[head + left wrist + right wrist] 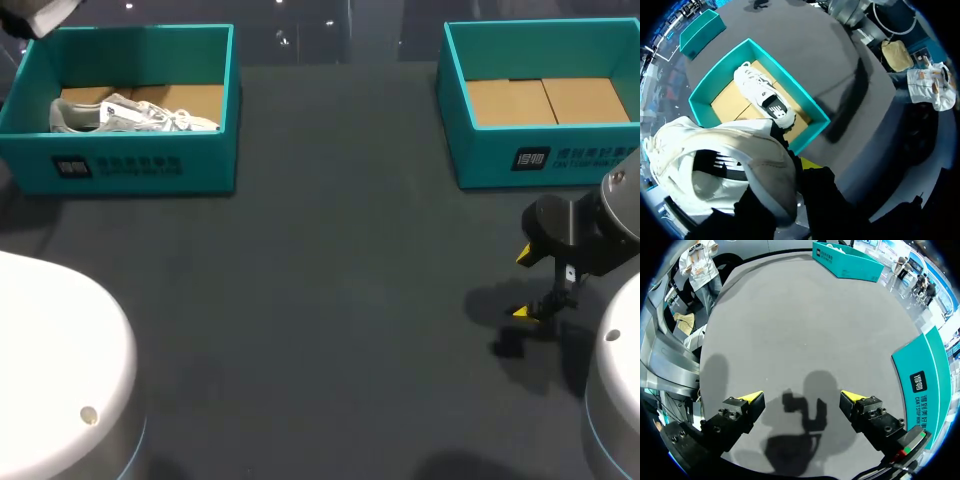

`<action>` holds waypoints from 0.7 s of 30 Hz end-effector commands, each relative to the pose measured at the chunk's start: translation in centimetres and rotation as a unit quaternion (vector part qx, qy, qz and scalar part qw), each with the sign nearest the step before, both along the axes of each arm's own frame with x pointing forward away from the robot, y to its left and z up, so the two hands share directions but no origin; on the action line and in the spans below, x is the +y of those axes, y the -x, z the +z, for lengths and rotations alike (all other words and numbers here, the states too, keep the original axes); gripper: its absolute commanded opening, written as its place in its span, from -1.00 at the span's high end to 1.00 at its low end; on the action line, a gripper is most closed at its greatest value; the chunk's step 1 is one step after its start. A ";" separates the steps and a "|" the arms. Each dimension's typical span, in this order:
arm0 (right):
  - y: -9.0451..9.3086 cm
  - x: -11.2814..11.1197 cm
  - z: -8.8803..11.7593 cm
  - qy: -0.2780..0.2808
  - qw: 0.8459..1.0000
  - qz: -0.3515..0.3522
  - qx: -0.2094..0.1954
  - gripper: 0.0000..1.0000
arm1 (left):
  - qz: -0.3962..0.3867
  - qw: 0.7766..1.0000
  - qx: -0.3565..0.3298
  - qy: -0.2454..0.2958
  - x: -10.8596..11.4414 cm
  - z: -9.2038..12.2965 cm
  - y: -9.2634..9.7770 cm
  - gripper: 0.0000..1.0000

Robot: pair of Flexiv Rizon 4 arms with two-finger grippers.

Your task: Take the shoe out of the shoebox, open the shoe tongue, remove and reinsert the insole, then place the shoe into the shoebox

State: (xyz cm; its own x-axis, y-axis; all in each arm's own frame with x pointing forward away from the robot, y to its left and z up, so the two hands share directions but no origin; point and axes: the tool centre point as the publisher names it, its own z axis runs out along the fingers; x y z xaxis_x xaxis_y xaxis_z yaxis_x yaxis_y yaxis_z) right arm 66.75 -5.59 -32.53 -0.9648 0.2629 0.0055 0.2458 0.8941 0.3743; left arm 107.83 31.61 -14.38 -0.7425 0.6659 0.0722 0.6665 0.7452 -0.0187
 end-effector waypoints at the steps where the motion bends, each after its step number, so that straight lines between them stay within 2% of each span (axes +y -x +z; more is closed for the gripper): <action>1: 0.2 0.0 0.0 0.001 1.000 -0.001 -0.001 -1.00 | -0.008 1.000 -0.014 -0.003 0.0 0.0 1.2 1.00; 5: 0.2 0.0 0.0 0.001 1.000 -0.001 -0.001 -1.00 | -0.066 0.998 -0.018 -0.008 0.8 -0.2 -0.3 1.00; 7: 0.2 0.0 0.0 0.001 1.000 -0.001 -0.001 -1.00 | -0.125 0.992 -0.010 -0.006 1.3 -0.5 -1.3 1.00; 8: 0.2 0.0 0.0 0.001 1.000 -0.001 -0.001 -1.00 | -0.157 0.988 -0.007 -0.007 1.6 -0.6 -1.9 1.00; 10: 0.2 0.0 0.0 0.001 1.000 -0.001 -0.001 -1.00 | -0.266 0.964 -0.019 0.010 2.7 -0.6 -2.1 1.00; 21: 0.2 0.0 0.0 0.001 1.000 -0.001 -0.001 -1.00 | -0.266 0.964 -0.019 0.010 2.7 -0.6 -2.1 1.00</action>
